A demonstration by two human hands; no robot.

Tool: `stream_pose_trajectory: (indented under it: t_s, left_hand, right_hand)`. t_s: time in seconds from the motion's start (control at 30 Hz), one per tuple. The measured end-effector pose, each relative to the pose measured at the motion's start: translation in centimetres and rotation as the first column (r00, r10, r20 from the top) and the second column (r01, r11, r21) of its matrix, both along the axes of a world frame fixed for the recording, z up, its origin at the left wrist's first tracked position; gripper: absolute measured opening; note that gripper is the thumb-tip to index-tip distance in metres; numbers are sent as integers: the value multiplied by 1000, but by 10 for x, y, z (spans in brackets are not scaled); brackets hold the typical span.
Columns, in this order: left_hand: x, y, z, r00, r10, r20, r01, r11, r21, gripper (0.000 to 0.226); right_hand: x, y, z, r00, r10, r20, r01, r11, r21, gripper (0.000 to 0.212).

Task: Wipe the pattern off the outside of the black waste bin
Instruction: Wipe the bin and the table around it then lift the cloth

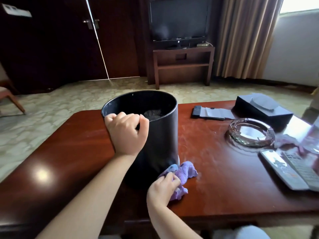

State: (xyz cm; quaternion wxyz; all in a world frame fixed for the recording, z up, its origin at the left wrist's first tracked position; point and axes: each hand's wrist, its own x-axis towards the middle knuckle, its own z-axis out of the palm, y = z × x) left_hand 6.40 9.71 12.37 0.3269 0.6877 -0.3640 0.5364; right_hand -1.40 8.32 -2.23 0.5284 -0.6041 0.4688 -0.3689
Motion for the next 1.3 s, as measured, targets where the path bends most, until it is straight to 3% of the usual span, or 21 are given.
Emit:
stream_pose_trajectory:
  t_s: [0.07,0.17,0.2,0.27,0.3,0.37,0.43,0.57,0.7,0.8,0.9,0.97,1.07,1.17,1.3]
  left_hand:
    - [0,0,0,1000,0,-4,0,1000,2,39]
    - [1,1,-1,1000,-7,5,7,1000,-1,40]
    - [2,1,-1,1000,-16,7,16,1000,3,40]
    - [3,2,0,999,-34,6,34,999,10,40]
    - [3,2,0,999,-38,4,38,999,11,41]
    - [3,1,-1,1000,-30,7,30,999,13,42]
    - [4,1,-1,1000,-18,8,18,1000,14,42]
    - [4,-1,-2,1000,-2,15,2,1000,5,43]
    - [4,0,-1,1000,5,4,-5,1000,18,42]
    - [4,1,-2,1000,-10,-5,10,1000,24,42]
    - [3,2,-1,999,-33,-23,34,999,29,41]
    - [3,3,-1,999,-39,-30,40,999,29,41]
    - [3,3,0,999,-48,-20,48,999,17,41]
    - [6,6,0,997,-66,-40,67,997,28,41]
    - [15,18,6,985,-152,-84,158,986,60,38]
  right_hand:
    - [-2,14,3,996,85,-29,-86,996,-35,42]
    - [0,9,3,951,20,-309,-54,993,-101,56]
    - [1,-4,3,907,45,-420,-108,986,-129,59]
    - [-3,-47,3,876,73,-477,-178,968,-179,50]
    - [-7,-72,0,869,120,-480,-252,942,-221,51]
    - [-20,-110,-9,755,209,-621,-488,812,-321,46]
    - [-31,-117,-19,674,127,-728,-597,674,-436,36]
    - [-37,-55,-29,705,-23,-709,-506,684,-526,24]
    - [-38,3,-37,768,113,-630,-547,628,-554,27]
    - [-34,31,-38,748,246,-616,-652,443,-615,27]
    - [-23,11,-17,718,272,-641,-696,279,-662,11]
    - [-21,-13,-13,601,306,-738,-797,151,-585,25]
    - [-31,-53,-24,540,344,-768,-805,-57,-591,31]
    - [-43,-91,-34,606,308,-733,-733,-143,-665,28]
    - [-48,-109,-34,648,299,-700,-699,-131,-703,19]
